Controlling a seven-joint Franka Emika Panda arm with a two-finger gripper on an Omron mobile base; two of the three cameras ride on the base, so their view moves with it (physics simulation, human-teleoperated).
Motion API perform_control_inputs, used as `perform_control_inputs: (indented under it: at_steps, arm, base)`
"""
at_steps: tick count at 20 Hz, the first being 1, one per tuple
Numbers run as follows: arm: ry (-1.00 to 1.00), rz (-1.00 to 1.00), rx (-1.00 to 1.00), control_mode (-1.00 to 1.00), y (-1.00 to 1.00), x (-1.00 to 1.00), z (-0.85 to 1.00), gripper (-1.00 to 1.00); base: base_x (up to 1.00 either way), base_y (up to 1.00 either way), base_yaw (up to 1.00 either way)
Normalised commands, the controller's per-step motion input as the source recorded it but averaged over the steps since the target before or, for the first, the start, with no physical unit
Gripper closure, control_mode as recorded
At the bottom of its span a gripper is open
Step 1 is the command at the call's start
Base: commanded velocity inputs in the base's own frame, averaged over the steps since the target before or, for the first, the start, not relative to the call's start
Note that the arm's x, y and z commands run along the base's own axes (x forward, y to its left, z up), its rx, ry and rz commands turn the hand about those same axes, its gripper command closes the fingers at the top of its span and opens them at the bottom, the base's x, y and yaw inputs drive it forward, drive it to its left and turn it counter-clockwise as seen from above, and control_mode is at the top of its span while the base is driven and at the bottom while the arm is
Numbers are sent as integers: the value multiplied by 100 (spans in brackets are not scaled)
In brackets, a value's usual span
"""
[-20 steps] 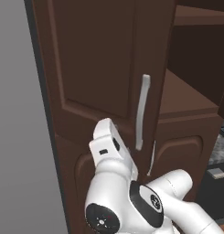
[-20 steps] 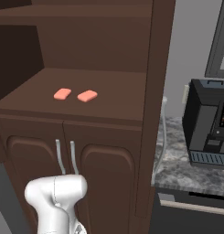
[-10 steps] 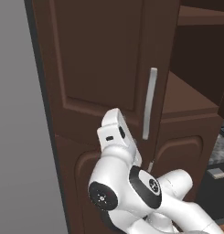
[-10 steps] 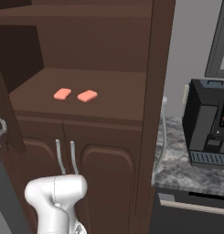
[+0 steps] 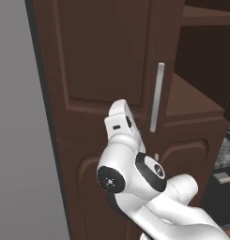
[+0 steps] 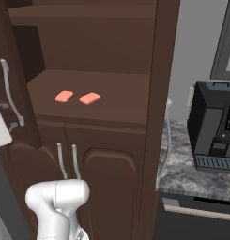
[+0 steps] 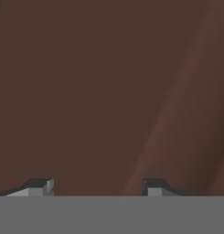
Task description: Pick up the bar soap and bar soap from the sink, and place them back in the cabinet, and close the cabinet doors.
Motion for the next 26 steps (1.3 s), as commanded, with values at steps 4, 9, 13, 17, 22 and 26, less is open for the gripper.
perform_control_inputs:
  at_steps: [4, 9, 13, 17, 22, 26]
  arm:
    - [0, 0, 3, -100, -34, 68, 0, -100]
    - [0, 0, 1, -100, -36, 58, -2, -100]
    - [-1, 0, 1, -100, -38, 55, -5, -100]
    - [-1, 1, 1, -100, -35, 52, -5, -100]
    - [0, 1, 0, -100, -23, 36, 0, -100]
    - [0, 2, 0, -100, -12, 17, 0, -100]
  base:
    - [0, 0, 0]
    - [0, 0, 0]
    - [0, 0, 0]
    - [0, 0, 0]
    - [0, 0, 0]
    - [0, 0, 0]
